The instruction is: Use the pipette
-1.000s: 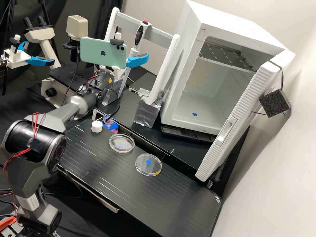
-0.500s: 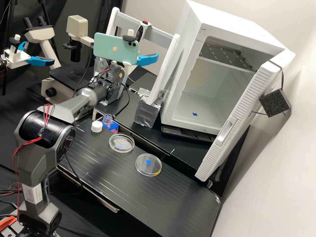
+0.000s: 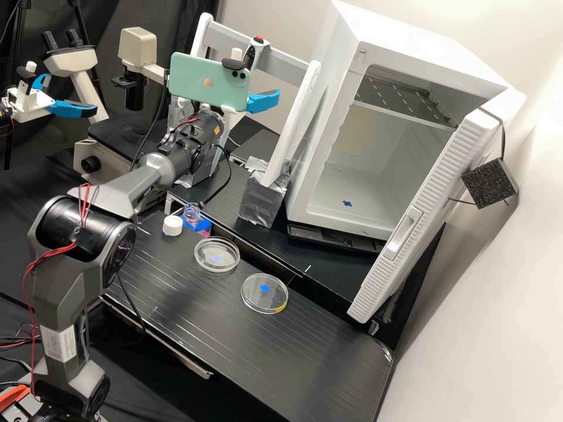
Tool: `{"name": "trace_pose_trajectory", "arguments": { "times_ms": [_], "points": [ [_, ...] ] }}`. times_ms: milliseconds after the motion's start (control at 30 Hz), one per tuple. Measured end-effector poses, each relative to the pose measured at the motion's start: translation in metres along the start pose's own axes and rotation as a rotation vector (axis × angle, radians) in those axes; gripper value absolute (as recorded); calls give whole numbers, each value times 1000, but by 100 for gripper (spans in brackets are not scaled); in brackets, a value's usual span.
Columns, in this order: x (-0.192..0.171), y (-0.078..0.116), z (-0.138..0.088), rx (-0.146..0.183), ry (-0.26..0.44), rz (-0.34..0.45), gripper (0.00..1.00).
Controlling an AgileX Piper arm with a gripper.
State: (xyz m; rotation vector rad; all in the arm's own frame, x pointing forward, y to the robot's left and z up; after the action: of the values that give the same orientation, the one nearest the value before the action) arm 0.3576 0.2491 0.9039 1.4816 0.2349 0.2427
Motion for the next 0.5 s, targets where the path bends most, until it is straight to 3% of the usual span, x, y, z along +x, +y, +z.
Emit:
{"name": "trace_pose_trajectory", "arguments": {
  "times_ms": [67, 100, 333, 367, 500],
  "points": [
    [1, -3, 1, 6, -6, -5, 0],
    [2, -6, 1, 9, -12, -14, 100],
    [5, -18, 4, -15, -44, -66, 100],
    [5, -18, 4, -15, -46, -71, 0],
    [5, -19, 4, -9, -44, -74, 0]
  ]
}}
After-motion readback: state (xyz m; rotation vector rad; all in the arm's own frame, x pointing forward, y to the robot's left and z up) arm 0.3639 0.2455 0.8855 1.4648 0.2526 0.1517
